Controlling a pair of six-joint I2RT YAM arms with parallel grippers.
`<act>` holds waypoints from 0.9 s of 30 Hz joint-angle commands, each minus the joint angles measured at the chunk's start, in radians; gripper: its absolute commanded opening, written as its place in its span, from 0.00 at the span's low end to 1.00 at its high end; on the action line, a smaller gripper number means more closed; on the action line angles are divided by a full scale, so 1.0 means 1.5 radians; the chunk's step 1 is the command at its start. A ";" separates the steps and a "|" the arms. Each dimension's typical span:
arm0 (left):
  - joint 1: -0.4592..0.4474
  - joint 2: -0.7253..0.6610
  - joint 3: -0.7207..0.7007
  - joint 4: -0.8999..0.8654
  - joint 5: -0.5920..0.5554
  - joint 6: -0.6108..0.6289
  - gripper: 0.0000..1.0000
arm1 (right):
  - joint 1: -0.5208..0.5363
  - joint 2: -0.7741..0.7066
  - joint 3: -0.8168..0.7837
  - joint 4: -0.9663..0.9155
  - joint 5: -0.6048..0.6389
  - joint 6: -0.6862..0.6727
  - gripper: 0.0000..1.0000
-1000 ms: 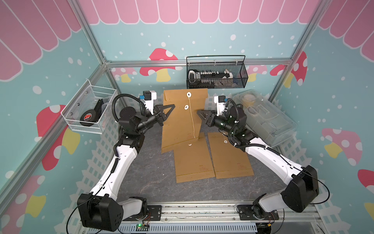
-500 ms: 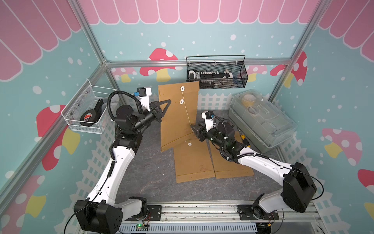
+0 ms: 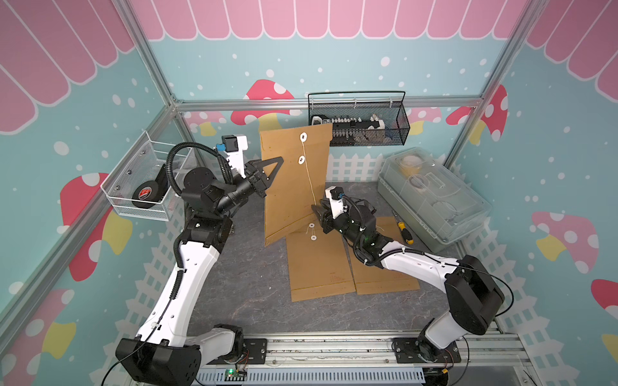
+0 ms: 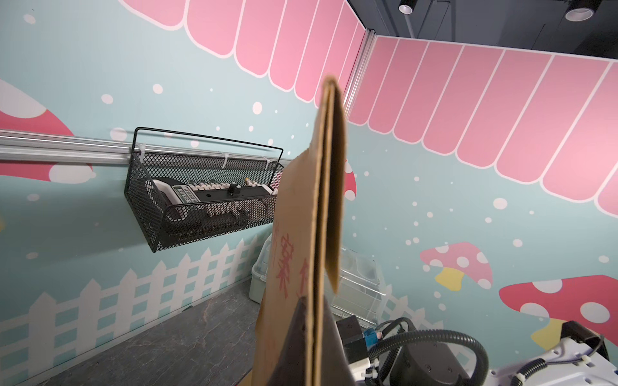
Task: Close the mouth of the file bag
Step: Close the file bag.
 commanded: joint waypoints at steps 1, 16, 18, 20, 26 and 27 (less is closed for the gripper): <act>-0.007 -0.016 0.027 -0.012 0.000 0.011 0.00 | 0.008 0.017 0.022 0.051 0.022 -0.018 0.36; -0.012 -0.030 0.039 -0.041 0.001 0.030 0.00 | 0.028 0.052 0.088 0.056 0.023 -0.022 0.26; -0.012 -0.030 0.042 -0.042 0.001 0.030 0.00 | 0.031 0.054 0.091 0.055 0.024 -0.019 0.24; -0.012 -0.031 0.041 -0.044 0.001 0.030 0.00 | 0.033 0.056 0.096 0.054 0.026 -0.019 0.22; -0.012 -0.033 0.039 -0.044 0.001 0.029 0.00 | 0.039 0.066 0.111 0.049 0.025 -0.018 0.17; -0.012 -0.034 0.039 -0.046 -0.001 0.032 0.00 | 0.040 0.067 0.112 0.049 0.023 -0.017 0.16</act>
